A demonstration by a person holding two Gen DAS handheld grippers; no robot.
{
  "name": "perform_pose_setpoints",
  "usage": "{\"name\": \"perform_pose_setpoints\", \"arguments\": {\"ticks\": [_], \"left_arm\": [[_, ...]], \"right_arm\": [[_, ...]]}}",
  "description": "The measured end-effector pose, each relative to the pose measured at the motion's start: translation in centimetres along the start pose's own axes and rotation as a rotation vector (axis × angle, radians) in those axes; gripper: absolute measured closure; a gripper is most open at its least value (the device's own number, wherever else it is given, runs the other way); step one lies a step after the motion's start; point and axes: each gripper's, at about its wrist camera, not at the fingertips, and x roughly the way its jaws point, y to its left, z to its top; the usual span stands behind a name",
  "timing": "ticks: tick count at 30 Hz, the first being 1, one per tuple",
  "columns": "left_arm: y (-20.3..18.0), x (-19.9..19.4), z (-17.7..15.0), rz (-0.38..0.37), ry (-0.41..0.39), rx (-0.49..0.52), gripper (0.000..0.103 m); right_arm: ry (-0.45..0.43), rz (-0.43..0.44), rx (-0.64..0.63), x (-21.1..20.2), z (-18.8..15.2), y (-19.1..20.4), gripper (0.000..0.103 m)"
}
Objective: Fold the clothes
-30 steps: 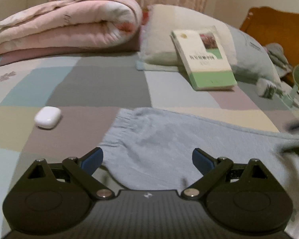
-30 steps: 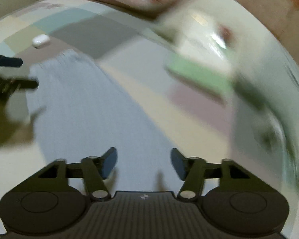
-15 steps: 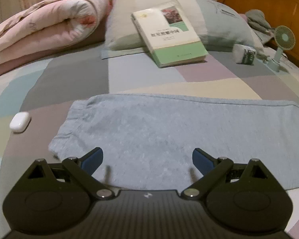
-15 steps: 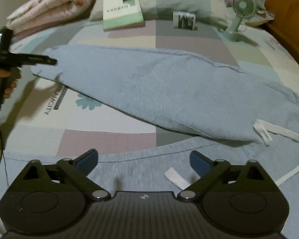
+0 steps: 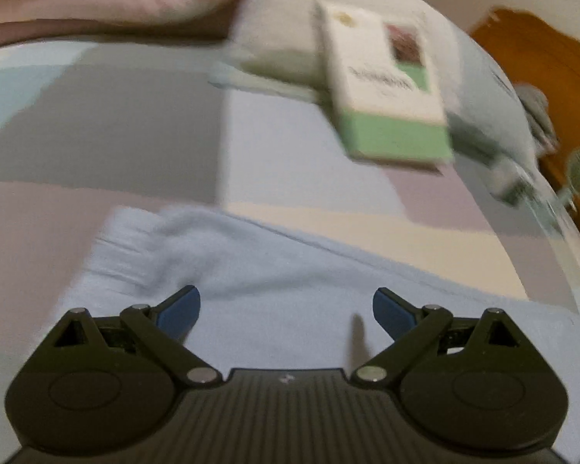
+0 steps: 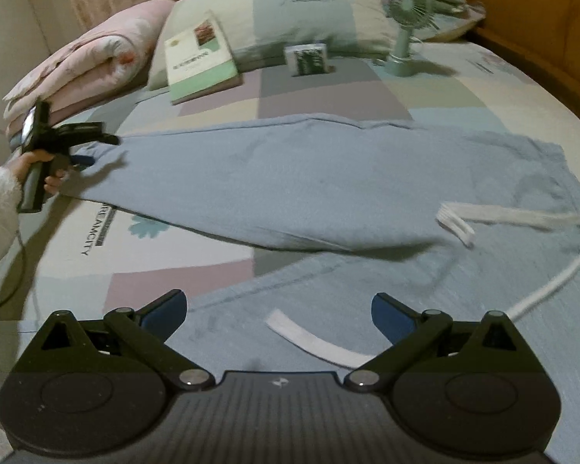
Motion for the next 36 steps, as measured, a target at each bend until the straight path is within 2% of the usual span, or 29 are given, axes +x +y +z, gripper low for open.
{"name": "perform_pose_setpoints", "arguments": {"ticks": [1,3,5,6,9,12,16,19,22,25,27,30,33,36], "left_arm": [[0.6,-0.1,0.2,0.033,-0.004,-0.020,0.009],[1.0,-0.3,0.6,0.052,0.001,-0.065,0.009],[-0.3,-0.9,0.7,0.096,-0.002,-0.065,0.009],[-1.7,-1.2,0.6,0.111,-0.008,-0.033,0.009],[-7.1,-1.9,-0.9,0.039,0.005,0.134,0.009],[-14.2,-2.6,-4.0,-0.031,0.026,0.353,0.008],[-23.6,-3.5,-9.3,-0.115,0.008,0.602,0.008],[-29.8,-4.5,-13.0,-0.189,-0.041,0.770,0.008],[-34.7,-4.8,-16.0,-0.267,-0.065,0.876,0.008],[-37.6,-3.0,-18.0,-0.273,-0.014,0.914,0.008],[-37.9,-1.4,-18.7,-0.250,0.040,0.891,0.008],[-36.1,0.3,-18.8,-0.217,0.094,0.806,0.004],[-34.2,-0.1,-17.6,-0.178,0.129,0.703,0.003],[-33.9,-1.8,-17.1,-0.129,0.111,0.713,0.006]], "right_arm": [[0.003,0.001,0.014,0.0,-0.2,-0.5,0.000],[0.005,-0.002,0.044,0.2,-0.5,-1.3,0.000],[0.003,0.001,0.070,0.2,-0.4,-1.8,0.000],[-0.002,0.004,0.078,0.0,-0.4,-2.0,0.000],[-0.013,-0.003,0.089,-0.5,-0.1,-2.3,0.000],[-0.022,-0.028,0.082,-1.2,-0.1,-2.7,0.000],[-0.025,-0.046,0.073,-1.9,-0.5,-3.5,0.000],[-0.034,-0.060,0.069,-2.4,-0.9,-4.5,0.000],[-0.046,-0.065,0.097,-2.9,-1.6,-6.1,0.000],[-0.050,-0.074,0.148,-3.4,-2.3,-7.8,0.000],[-0.056,-0.085,0.172,-4.0,-2.8,-8.8,0.000],[-0.077,-0.103,0.195,-5.1,-3.7,-10.2,0.000],[-0.076,-0.110,0.211,-5.3,-4.6,-11.1,0.000],[-0.060,-0.110,0.228,-5.1,-5.4,-12.0,0.000]]}}
